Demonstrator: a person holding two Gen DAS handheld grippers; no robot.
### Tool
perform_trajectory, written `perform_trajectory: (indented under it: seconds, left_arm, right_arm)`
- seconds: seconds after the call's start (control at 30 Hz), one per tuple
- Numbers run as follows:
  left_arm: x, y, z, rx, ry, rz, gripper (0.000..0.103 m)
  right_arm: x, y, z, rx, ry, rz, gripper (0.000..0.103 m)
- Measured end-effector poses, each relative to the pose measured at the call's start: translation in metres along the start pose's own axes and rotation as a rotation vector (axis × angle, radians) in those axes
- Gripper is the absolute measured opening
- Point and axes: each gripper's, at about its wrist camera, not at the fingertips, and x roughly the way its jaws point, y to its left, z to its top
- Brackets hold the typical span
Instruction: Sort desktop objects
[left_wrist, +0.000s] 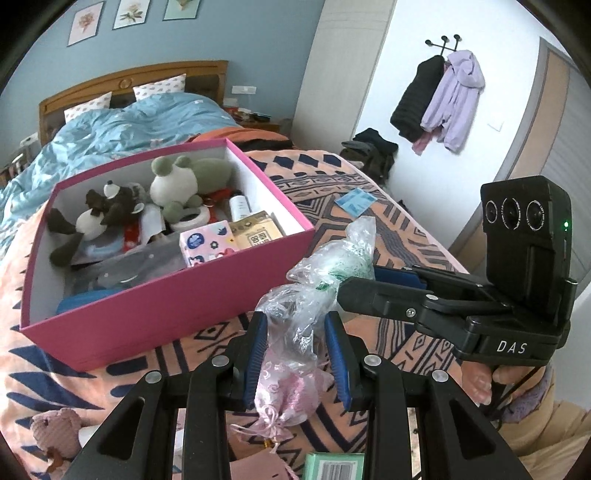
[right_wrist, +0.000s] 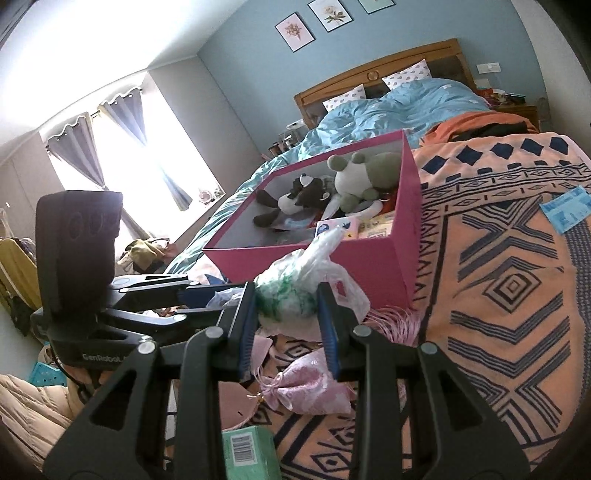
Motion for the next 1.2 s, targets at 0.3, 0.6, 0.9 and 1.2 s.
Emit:
perform_trajectory:
  seconds: [0.3, 0.6, 0.9, 1.2]
  left_arm:
    - [0.001, 0.002, -0.002, 0.006, 0.012, 0.005, 0.037]
    - [0.014, 0.019, -0.006, -0.063, 0.052, -0.098, 0.041]
    - [0.036, 0.027, -0.03, -0.059, 0.149, -0.012, 0.046]
    - [0.055, 0.029, -0.049, -0.074, 0.219, -0.018, 0.048]
  right_arm:
    - [0.005, -0.001, 0.003, 0.017, -0.002, 0.016, 0.034]
    - [0.009, -0.003, 0.006, 0.034, -0.003, 0.053, 0.011]
    - [0.042, -0.02, -0.013, 0.027, 0.143, -0.053, 0.042]
    - [0.07, -0.025, -0.014, 0.001, 0.229, -0.083, 0.058]
